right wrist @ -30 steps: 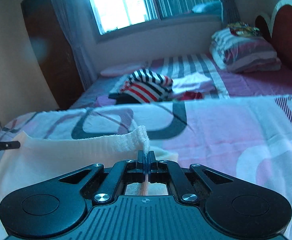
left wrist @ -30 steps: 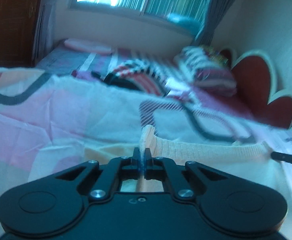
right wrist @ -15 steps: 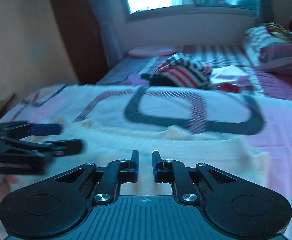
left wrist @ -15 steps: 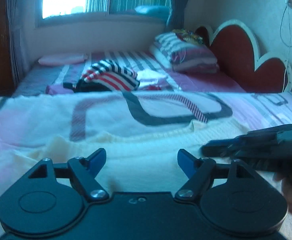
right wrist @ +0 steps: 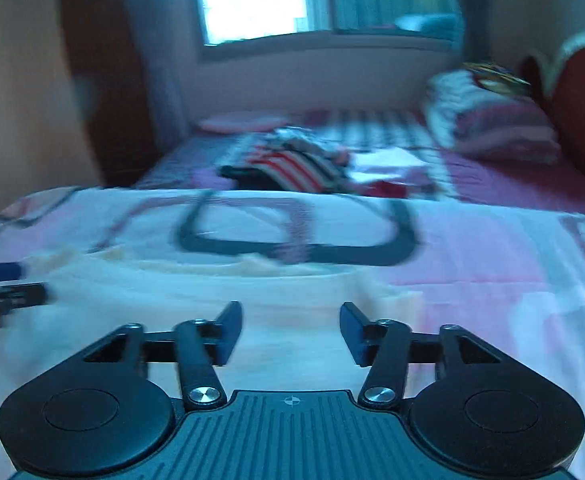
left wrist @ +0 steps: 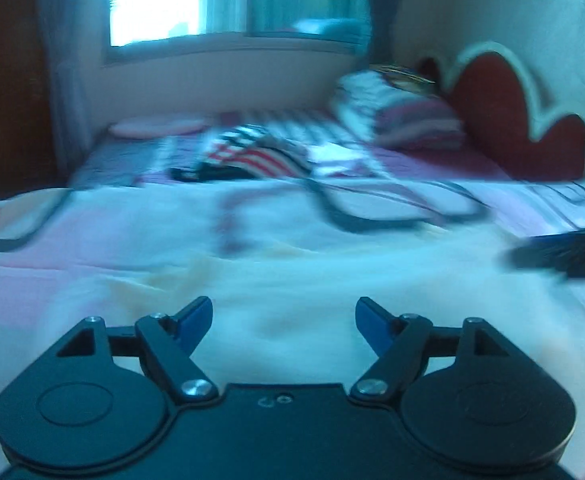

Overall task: Fold small clothes
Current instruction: 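Fold the sweater side over the body with both grippers and release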

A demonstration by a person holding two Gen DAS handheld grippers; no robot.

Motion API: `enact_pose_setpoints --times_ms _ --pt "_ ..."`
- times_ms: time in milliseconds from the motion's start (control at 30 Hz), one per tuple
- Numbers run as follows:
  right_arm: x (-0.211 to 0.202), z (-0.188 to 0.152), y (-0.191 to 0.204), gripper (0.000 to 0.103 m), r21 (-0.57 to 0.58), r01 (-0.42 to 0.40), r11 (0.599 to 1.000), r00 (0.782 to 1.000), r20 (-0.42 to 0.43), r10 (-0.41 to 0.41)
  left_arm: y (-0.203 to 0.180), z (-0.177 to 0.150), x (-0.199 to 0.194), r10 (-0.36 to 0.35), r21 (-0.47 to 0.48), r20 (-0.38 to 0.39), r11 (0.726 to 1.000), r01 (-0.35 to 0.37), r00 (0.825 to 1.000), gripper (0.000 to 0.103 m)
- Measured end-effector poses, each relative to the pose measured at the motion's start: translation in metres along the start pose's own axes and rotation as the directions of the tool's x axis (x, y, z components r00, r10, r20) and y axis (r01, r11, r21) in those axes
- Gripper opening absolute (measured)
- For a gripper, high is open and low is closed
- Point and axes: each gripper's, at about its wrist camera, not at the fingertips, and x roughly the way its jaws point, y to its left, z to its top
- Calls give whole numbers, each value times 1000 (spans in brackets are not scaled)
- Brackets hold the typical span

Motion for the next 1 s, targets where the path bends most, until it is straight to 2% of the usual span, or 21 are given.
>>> enact_pose_setpoints --times_ms 33,67,100,133,200,267,367,433,500,567,600,700,767,833,933,967,1000 --pt "8 -6 12 53 -35 -12 999 999 -39 11 -15 -5 5 -2 38 -21 999 2 1000 78" --pt "20 -15 21 53 -64 14 998 996 -87 -20 -26 -12 15 7 67 -64 998 -3 998 79" --pt "23 -20 24 54 -83 33 996 998 -54 -38 -30 -17 20 20 69 -69 998 -16 997 80" --pt "25 -19 24 54 -75 37 997 998 -55 -42 -29 -20 19 18 49 -43 999 -15 999 81" --pt "18 -13 25 54 -58 58 997 996 -59 -62 -25 -15 12 19 27 -58 999 -17 998 79" --pt "-2 -16 33 53 -96 39 995 999 -12 -41 -24 -15 -9 21 16 -8 1000 -21 1000 77" --pt "-5 -28 46 53 -112 -10 994 998 -61 4 -31 -24 -22 -29 -22 -8 999 29 1000 79" --pt "0 -43 51 53 -145 9 989 996 -87 -22 -40 -35 -15 2 27 -44 1000 -1 999 79" --pt "-5 -47 36 53 -93 24 995 997 -71 -31 -32 -44 -12 16 30 -46 999 -14 999 80" --pt "-15 -48 15 53 -44 118 992 991 -58 -120 -18 -51 -18 24 29 -30 999 -23 999 81" --pt "-18 -49 8 53 -27 135 990 989 -63 -137 -13 -51 -22 33 32 -33 999 -32 999 81" --pt "-42 -50 7 53 1 144 990 989 -40 -143 -7 -50 -34 48 2 -55 999 -48 997 78" --pt "-67 -54 21 53 3 114 994 993 14 -114 -12 -53 -53 46 -31 -29 998 -46 999 78" --pt "-86 -66 38 53 21 55 998 998 26 -55 -23 -63 -70 7 -71 -17 997 -8 1000 79" --pt "-84 -92 73 36 -16 -22 1000 998 -57 21 -52 -83 -76 -27 -44 -41 999 25 999 79" --pt "-78 -102 84 34 -24 -25 999 996 -90 23 -59 -90 -74 -13 -20 -63 1000 12 998 79" --pt "-75 -110 90 34 -32 -6 999 997 -77 4 -65 -96 -73 10 -5 -67 1000 -11 998 79"
